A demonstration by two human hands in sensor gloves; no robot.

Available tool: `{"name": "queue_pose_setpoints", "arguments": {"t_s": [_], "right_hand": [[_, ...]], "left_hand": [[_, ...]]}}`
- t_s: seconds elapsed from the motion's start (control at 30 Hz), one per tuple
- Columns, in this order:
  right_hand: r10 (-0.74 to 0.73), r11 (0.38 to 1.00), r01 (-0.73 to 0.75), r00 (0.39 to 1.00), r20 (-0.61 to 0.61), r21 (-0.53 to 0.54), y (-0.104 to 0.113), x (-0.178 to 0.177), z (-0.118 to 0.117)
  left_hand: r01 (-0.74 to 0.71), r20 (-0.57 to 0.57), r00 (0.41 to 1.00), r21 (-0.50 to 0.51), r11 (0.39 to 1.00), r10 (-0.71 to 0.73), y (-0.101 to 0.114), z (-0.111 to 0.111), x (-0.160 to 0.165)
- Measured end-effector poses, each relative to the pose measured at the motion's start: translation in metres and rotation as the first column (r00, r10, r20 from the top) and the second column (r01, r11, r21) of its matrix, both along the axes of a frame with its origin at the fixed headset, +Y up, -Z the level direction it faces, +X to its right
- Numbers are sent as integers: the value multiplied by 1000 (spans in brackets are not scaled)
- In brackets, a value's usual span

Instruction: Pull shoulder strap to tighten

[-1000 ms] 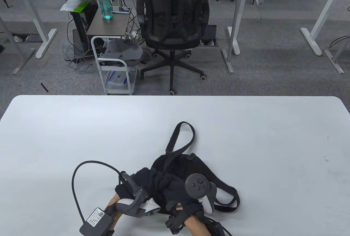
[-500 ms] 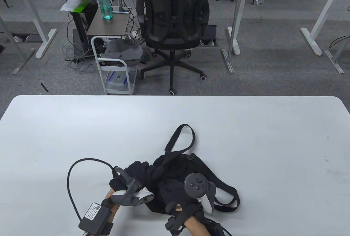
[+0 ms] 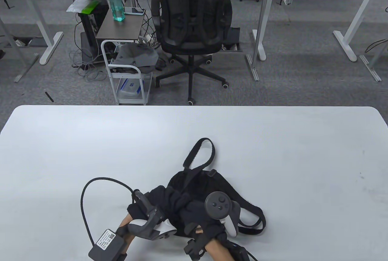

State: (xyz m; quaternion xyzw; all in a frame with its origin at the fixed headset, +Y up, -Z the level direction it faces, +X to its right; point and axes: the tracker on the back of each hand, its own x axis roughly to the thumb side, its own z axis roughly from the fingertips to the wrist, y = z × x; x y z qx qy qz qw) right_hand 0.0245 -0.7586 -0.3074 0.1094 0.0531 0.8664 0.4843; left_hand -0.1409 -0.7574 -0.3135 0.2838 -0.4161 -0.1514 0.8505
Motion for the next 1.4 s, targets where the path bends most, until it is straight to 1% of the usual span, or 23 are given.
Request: {"name": "queue_pose_setpoints", "arguments": {"t_s": [0.07, 0.1, 0.17, 0.27, 0.3, 0.4, 0.47, 0.53, 0.63, 0.7, 0.73, 0.8, 0.9, 0.97, 1.0, 1.03, 1.17, 1.23, 1.3, 1.37, 1.4], "right_hand": [[18, 1000, -18, 1000, -7, 3, 1, -3, 1], [43, 999, -42, 999, -12, 12, 3, -4, 1], [65, 998, -65, 998, -27, 15, 4, -4, 3], [54, 999, -54, 997, -46, 4, 3, -5, 3], [57, 998, -57, 997, -48, 2, 3, -5, 2], [94, 995, -93, 995, -27, 27, 3, 0, 2], [120, 992, -119, 993, -17, 46, 4, 4, 2], [80, 996, -80, 997, -1, 44, 4, 6, 2], [39, 999, -39, 999, -9, 33, 3, 5, 2], [39, 999, -39, 999, -11, 29, 3, 5, 3], [42, 999, -41, 999, -19, 30, 3, 4, 3], [44, 999, -44, 999, -30, 12, 2, 2, 2], [45, 999, -45, 998, -41, -1, 2, -1, 1], [51, 999, -51, 998, -41, 5, 4, -3, 2], [52, 999, -51, 998, -34, 20, 4, -4, 3], [57, 998, -56, 998, -39, 19, 5, -4, 4], [56, 998, -56, 996, -69, 2, 4, -7, 5], [39, 999, -40, 996, -78, -1, 4, -7, 6], [43, 999, -44, 995, -88, -7, 4, -6, 5], [60, 998, -61, 995, -83, -13, 4, -2, 4], [75, 997, -77, 994, -77, -17, 3, 1, 4]], "left_hand": [[-16, -32, 999, -37, 999, 15, -2, -7, -4], [-8, -58, 998, -33, 999, 6, -3, -11, -8], [-15, -71, 997, -42, 999, 12, -4, -16, -15], [-23, -110, 994, -57, 998, 16, -4, -20, -21], [-20, -113, 994, -60, 998, 13, -4, -19, -21], [28, -106, 994, 5, 1000, -27, -1, -12, -14], [31, -72, 997, 25, 999, -29, 2, -5, -11], [22, -38, 999, 25, 999, -21, 4, 2, -5], [28, 24, 999, 66, 997, -30, 8, 14, 6], [64, 5, 998, 88, 994, -64, 6, 15, 7], [57, 18, 998, 86, 995, -59, 5, 13, 7], [41, 10, 999, 33, 999, -42, 2, 9, 5], [28, -4, 1000, 0, 1000, -28, 0, 1, -1], [3, -37, 999, -38, 999, -4, 0, -7, -6], [-7, -51, 999, -47, 999, 5, 1, -10, -8], [-24, -60, 998, -58, 998, 21, 1, -13, -11], [-19, -114, 993, -75, 997, 11, -2, -21, -22], [-23, -128, 992, -71, 997, 13, 0, -21, -25], [-22, -105, 994, -49, 999, 17, 0, -17, -23], [37, -103, 994, -12, 999, -38, 0, -11, -19], [68, -92, 994, 25, 997, -66, 0, -8, -16]]}}
